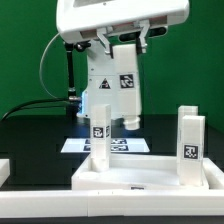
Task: Assemble desk
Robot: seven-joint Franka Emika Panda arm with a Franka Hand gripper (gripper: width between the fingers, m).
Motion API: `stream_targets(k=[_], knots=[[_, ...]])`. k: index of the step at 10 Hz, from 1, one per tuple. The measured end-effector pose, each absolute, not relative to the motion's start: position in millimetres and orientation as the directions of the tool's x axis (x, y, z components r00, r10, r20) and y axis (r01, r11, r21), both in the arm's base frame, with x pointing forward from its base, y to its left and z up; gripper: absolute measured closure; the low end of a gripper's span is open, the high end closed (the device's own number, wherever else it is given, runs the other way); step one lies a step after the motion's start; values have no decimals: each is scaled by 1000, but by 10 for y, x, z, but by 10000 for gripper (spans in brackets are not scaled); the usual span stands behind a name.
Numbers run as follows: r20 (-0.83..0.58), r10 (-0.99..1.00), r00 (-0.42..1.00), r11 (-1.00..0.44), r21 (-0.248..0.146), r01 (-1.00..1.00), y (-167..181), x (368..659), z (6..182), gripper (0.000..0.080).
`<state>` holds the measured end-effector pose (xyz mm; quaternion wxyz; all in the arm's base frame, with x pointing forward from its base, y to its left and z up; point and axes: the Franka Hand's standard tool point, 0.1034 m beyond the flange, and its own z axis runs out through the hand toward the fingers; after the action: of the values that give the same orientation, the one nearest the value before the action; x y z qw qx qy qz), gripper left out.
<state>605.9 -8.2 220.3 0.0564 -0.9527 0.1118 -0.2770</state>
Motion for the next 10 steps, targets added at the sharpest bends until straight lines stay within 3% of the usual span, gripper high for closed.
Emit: stream_targets(k=[4,5,6,10], knots=[[524,-225,822,-974,-147,-174,-175,6050,2176,509],[516,-201,833,-979,-118,-163,-323,5971,2018,509],[497,-218,840,-976,-119,-183,-349,5948,1894,509],[494,-212,843,-977,-79,-199,-546,5922,1728,509]])
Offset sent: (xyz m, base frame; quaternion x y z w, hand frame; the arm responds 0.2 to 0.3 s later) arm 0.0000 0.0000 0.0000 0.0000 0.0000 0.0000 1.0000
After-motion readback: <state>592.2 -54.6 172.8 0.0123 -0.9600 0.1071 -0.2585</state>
